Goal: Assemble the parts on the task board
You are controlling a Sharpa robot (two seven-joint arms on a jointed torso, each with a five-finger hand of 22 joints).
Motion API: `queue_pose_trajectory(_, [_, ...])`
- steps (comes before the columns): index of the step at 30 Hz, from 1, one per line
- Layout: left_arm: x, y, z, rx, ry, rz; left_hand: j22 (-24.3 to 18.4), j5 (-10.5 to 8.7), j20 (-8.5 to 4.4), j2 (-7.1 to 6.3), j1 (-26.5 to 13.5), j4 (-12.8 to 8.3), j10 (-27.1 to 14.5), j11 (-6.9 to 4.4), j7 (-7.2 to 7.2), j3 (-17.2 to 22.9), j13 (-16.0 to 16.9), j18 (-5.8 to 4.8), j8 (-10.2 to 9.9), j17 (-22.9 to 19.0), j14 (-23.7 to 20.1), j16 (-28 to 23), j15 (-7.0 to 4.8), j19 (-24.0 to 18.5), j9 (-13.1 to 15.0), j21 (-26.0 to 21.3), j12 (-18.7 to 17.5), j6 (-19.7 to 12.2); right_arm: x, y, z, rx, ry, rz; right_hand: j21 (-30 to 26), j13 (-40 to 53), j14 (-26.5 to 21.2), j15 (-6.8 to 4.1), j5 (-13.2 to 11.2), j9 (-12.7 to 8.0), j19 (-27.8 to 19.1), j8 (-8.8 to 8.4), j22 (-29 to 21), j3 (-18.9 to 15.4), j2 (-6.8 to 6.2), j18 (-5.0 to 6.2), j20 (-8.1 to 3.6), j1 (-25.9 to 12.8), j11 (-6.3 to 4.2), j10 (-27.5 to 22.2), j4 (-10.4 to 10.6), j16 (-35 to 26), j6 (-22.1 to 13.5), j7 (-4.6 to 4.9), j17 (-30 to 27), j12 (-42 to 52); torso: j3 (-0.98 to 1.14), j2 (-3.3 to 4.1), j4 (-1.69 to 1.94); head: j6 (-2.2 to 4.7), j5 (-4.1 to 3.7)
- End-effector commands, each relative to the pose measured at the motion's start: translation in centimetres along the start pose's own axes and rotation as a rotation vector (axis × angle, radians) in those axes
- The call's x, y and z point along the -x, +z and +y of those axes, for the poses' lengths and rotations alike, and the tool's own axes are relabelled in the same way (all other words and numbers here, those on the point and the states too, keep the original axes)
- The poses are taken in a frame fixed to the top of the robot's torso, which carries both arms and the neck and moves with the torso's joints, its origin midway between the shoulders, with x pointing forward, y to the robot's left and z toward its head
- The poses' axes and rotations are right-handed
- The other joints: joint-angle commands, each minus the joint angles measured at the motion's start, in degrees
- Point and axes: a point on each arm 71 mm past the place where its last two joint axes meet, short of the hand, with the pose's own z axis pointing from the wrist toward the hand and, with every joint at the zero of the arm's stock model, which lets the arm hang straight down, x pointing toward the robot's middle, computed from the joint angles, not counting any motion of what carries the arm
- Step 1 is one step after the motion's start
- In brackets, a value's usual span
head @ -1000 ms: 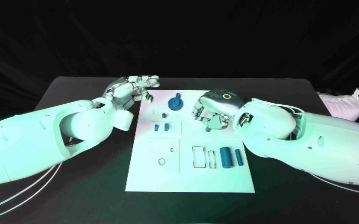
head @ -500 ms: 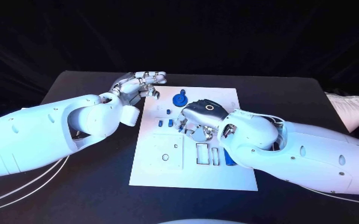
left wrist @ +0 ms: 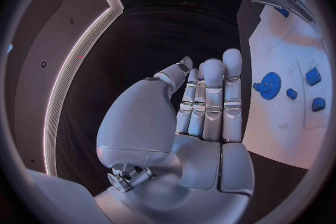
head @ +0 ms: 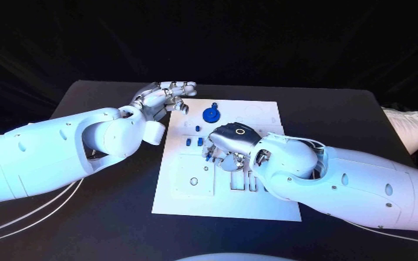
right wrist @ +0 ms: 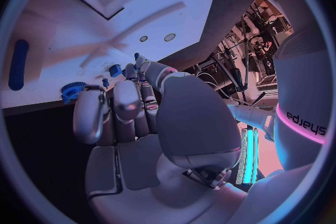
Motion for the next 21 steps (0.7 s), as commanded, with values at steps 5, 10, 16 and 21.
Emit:
queue_pose_trajectory(5, [-0.30,0.05,-0.01,-0.004,-0.001,0.020,-0.18,-0.05,0.11,0.45,0.38,-0.13,-0.62,0.07,0.22,-0.53,0.15,0.59,0.23,-0.09,-0.61,-0.15,0.02,-0.28,-0.11,-0.37,0.57,-0.63,-0.59,0.04,0.38,0.022,-0.009,0.039,0.03,0.03,1.22,0.01,0.33,0.02,-0.09,-0.40,-0.10,0.30,0.28,-0.41,0.13,-0.57,-0.34,0.86,0.07,0.20,-0.16,0.37,-0.09,-0.05,-0.01,0.01,-0.02,-0.17,0.23])
queue_pose_trajectory(10, [-0.34,0.06,-0.01,-0.004,-0.002,0.022,-0.18,-0.05,0.11,0.45,0.38,-0.13,-0.62,0.07,0.22,-0.53,0.15,0.59,0.23,-0.09,-0.61,-0.15,0.02,-0.28,-0.11,-0.37,0.57,-0.63,-0.90,0.08,0.50,0.027,-0.007,0.050,0.02,0.03,1.22,0.02,0.33,0.02,-0.11,-0.42,-0.12,0.28,0.27,-0.40,0.14,-0.60,-0.32,0.83,0.07,0.23,-0.18,0.39,-0.06,-0.08,-0.01,0.01,0.01,-0.28,0.29])
queue_pose_trajectory(16, [-0.37,0.06,0.00,-0.004,-0.002,0.022,-0.18,-0.05,0.11,0.45,0.38,-0.13,-0.62,0.07,0.22,-0.53,0.15,0.59,0.23,-0.09,-0.61,-0.15,0.02,-0.28,-0.11,-0.37,0.57,-0.63,-1.18,0.19,0.48,0.026,-0.007,0.061,0.02,0.03,1.22,0.02,0.33,0.02,-0.11,-0.42,-0.12,0.28,0.27,-0.40,0.14,-0.60,-0.32,0.83,0.07,0.23,-0.18,0.39,-0.06,-0.08,-0.03,-0.01,0.04,-0.28,0.30])
queue_pose_trajectory(21, [-0.36,0.06,-0.01,-0.004,-0.002,0.022,-0.17,-0.05,0.12,0.49,0.40,-0.14,-0.69,0.10,0.26,-0.60,0.18,0.58,0.22,-0.09,-0.61,-0.11,0.04,-0.24,-0.13,-0.36,0.66,-0.73,-1.29,0.25,0.40,0.023,-0.008,0.065,0.02,0.03,1.22,0.02,0.33,0.02,-0.11,-0.42,-0.12,0.28,0.27,-0.40,0.14,-0.60,-0.32,0.83,0.07,0.23,-0.18,0.39,-0.06,-0.08,-0.03,0.00,0.05,-0.29,0.29])
